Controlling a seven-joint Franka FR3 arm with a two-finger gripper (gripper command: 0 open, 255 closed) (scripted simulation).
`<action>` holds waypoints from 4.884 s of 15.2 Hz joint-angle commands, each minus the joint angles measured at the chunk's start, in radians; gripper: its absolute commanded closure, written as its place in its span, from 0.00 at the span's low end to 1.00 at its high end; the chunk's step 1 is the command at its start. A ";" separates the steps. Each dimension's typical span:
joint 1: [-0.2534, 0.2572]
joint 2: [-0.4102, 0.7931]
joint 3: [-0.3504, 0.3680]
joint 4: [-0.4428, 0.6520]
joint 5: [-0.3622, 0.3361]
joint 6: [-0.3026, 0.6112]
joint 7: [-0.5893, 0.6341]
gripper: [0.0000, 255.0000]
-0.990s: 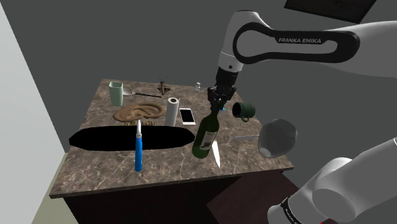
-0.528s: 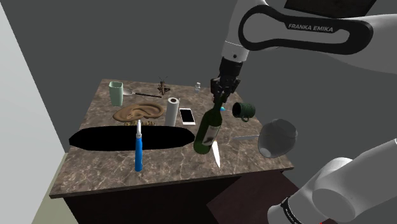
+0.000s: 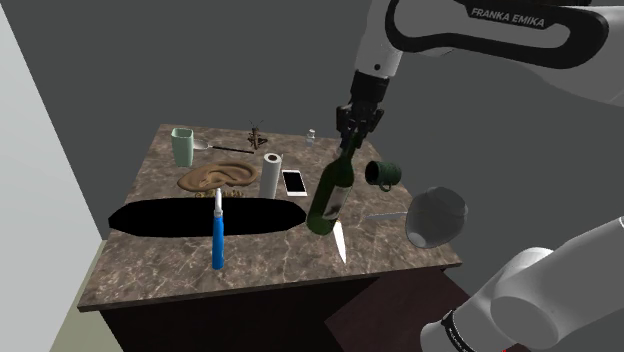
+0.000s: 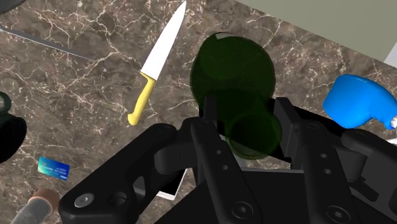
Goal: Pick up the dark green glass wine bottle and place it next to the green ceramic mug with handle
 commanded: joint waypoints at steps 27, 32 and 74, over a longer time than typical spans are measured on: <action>-0.156 0.107 -0.211 0.286 -0.077 -0.203 -0.351 1.00; -0.210 0.182 -0.274 0.376 -0.091 -0.221 -0.469 1.00; -0.283 0.254 -0.341 -0.001 -0.099 0.226 -0.616 1.00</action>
